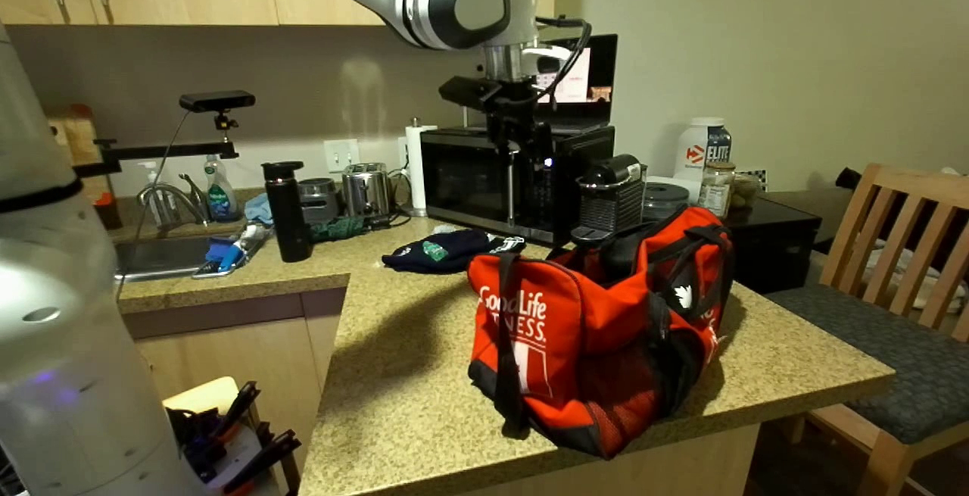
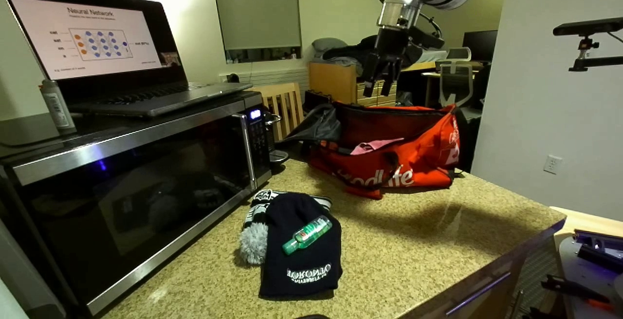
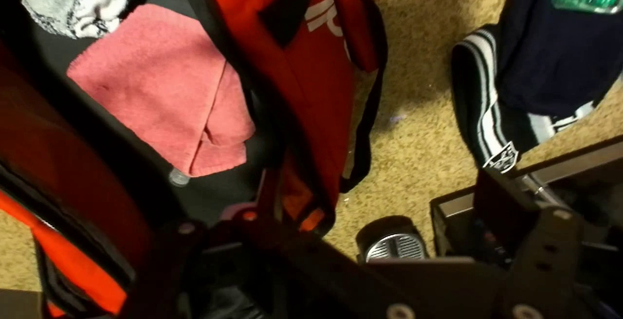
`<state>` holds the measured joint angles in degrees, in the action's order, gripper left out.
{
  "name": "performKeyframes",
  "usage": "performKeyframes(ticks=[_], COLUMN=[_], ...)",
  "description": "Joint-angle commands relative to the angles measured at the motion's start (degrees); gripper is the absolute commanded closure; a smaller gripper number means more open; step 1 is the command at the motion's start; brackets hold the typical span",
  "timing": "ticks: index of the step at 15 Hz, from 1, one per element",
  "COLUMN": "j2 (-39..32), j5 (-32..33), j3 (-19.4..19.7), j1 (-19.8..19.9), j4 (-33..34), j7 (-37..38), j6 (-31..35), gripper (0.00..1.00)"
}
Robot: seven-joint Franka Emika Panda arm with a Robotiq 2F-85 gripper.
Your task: Put the pink towel inside the red bag
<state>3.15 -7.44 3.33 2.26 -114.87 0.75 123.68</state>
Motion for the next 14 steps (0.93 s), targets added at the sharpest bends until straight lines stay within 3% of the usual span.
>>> performKeyframes(ticks=[1, 14], j2=[2.21, -2.43], j5=[-1.16, -4.01], j3=[-1.0, -4.11], j1=[-1.22, -5.12], j4=[-1.29, 1.45], j7=[-7.36, -20.59], j6=[-2.79, -8.49], gripper=[0.0, 0.0])
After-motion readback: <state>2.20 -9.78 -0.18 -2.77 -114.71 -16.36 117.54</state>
